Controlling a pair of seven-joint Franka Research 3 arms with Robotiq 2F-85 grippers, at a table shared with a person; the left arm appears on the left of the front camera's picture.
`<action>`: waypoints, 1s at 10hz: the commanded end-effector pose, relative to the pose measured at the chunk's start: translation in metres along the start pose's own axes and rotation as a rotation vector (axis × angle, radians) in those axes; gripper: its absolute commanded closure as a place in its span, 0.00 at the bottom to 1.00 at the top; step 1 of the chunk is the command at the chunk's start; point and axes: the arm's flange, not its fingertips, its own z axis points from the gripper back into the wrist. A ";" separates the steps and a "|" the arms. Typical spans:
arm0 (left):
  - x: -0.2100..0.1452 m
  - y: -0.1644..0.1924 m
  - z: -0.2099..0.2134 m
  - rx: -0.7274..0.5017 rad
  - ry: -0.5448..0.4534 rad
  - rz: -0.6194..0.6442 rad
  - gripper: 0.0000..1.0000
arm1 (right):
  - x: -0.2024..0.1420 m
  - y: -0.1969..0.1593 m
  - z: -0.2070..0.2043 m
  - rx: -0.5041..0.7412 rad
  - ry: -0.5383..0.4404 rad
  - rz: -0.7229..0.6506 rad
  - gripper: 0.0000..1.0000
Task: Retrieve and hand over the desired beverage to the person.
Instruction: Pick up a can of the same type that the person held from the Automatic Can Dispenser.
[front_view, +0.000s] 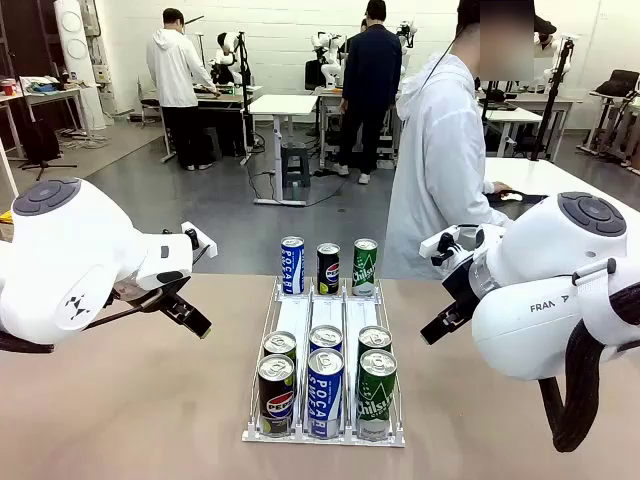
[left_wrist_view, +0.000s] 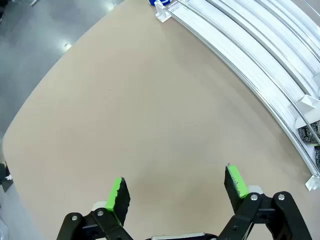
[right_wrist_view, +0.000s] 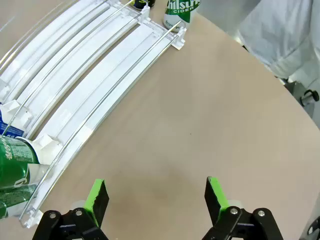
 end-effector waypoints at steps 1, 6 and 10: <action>0.000 0.000 0.000 0.000 0.000 0.000 0.00 | 0.000 0.000 0.000 0.000 0.000 0.000 0.00; 0.000 0.000 0.000 0.000 0.000 0.000 0.00 | 0.000 0.000 0.000 0.000 0.000 0.000 0.00; 0.000 0.000 0.000 0.000 0.000 0.000 0.00 | 0.000 0.000 0.000 0.000 0.000 0.000 0.00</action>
